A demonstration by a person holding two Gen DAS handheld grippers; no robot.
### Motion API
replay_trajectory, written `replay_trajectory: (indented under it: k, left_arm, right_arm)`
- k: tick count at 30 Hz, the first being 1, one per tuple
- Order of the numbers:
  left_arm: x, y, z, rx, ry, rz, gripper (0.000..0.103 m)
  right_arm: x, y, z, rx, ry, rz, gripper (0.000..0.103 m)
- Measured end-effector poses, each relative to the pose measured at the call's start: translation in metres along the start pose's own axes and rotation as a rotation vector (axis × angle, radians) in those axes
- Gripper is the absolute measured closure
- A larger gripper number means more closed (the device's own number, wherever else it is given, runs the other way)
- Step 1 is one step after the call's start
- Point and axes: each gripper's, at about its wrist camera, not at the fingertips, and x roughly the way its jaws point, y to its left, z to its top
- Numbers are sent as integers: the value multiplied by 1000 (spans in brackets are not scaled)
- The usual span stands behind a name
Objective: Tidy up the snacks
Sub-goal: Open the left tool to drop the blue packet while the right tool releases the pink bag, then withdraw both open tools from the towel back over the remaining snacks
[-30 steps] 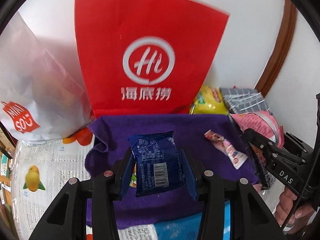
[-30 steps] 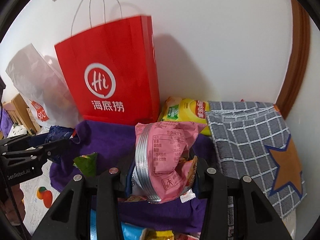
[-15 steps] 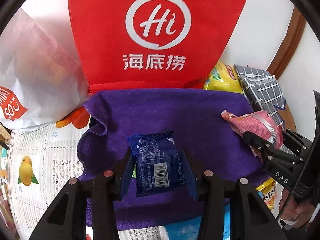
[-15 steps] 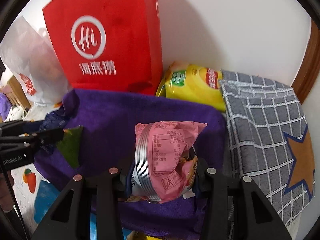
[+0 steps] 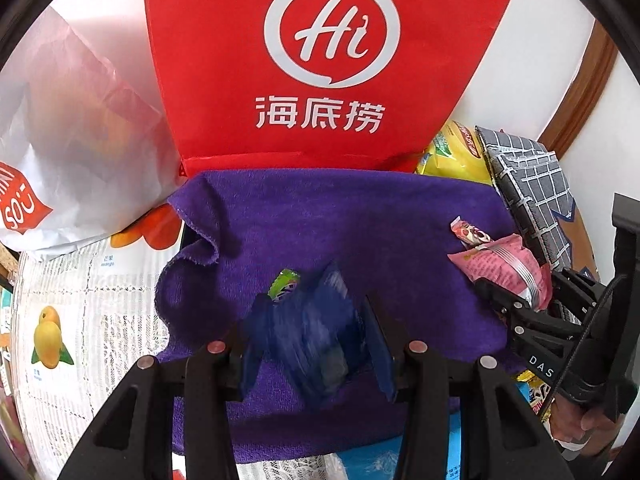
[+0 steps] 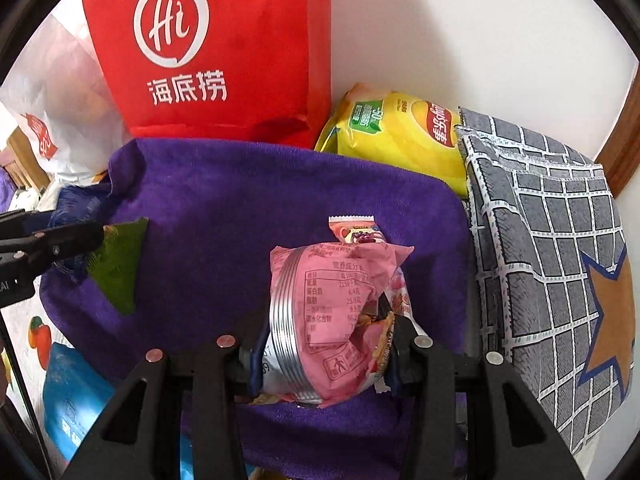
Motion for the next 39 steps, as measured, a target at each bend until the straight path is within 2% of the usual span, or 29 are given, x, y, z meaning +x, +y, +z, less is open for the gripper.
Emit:
replay_trajectory:
  k: [9, 14, 16, 17, 18, 20, 23, 26, 30, 33, 39]
  left_arm:
    - [-1, -3, 1, 9, -5, -7, 59]
    - [-1, -4, 0, 15, -6, -9, 59]
    - [-1, -5, 0, 20, -9, -18, 59]
    - [-2, -5, 0, 21, -11, -23, 57]
    - [-2, -6, 0, 20, -10, -24, 50]
    - [-4, -7, 0, 26, -12, -30, 43]
    - [-9, -11, 0, 28, -22, -30, 42]
    - [-22, -16, 0, 42, -38, -27, 42]
    - [-52, -24, -1, 69, -106, -22, 42]
    - [-71, -30, -7, 90, -142, -13, 42]
    - [-104, -34, -33, 92, -134, -20, 42]
  right_arm:
    - [2, 1, 1, -8, 15, -13, 57]
    - [-2, 0, 2, -9, 4, -15, 46]
    - [-6, 0, 3, -11, -6, -12, 45]
    - [-8, 0, 3, -11, -12, -10, 44]
    - [-10, -1, 4, -10, -17, -8, 43]
    - [-16, -2, 5, -3, -29, -2, 40]
    - [-26, -5, 9, 14, -60, 6, 40]
    - [-40, -7, 12, 31, -83, -16, 40]
    - [-67, -9, 9, 78, -135, -31, 40]
    - [-85, -10, 2, 99, -120, -35, 40]
    - [-127, 1, -20, 77, -128, -73, 38]
